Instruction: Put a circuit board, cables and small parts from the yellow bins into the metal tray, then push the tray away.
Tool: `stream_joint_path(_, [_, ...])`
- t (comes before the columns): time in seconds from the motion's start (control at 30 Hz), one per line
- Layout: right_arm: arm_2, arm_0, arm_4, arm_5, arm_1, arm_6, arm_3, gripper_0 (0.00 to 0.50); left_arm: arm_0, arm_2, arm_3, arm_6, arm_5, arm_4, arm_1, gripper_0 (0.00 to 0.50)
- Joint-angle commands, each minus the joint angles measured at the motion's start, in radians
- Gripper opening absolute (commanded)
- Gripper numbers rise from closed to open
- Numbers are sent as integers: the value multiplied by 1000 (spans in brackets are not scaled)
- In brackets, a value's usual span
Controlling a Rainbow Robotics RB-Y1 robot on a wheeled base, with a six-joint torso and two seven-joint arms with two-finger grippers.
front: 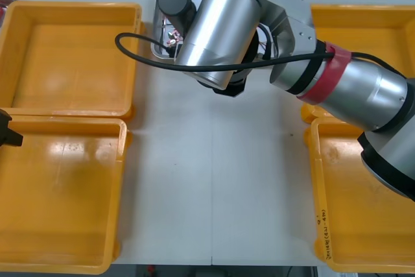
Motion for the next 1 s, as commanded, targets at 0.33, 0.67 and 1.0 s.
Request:
stream_joint_path(0.33, [-477,303,34,151,-37,-49,-392,500,22,32,-28,-69,6,-4,44,500])
stream_joint_path(0.67, [-789,551,25,151,-132,-91,-601,500,22,32,-28,-69,6,-4,44,500])
stream_joint_path(1.0, [-1129,760,-101,151,-206,-115,-653,500,22,32,-28,-69,6,-4,44,500])
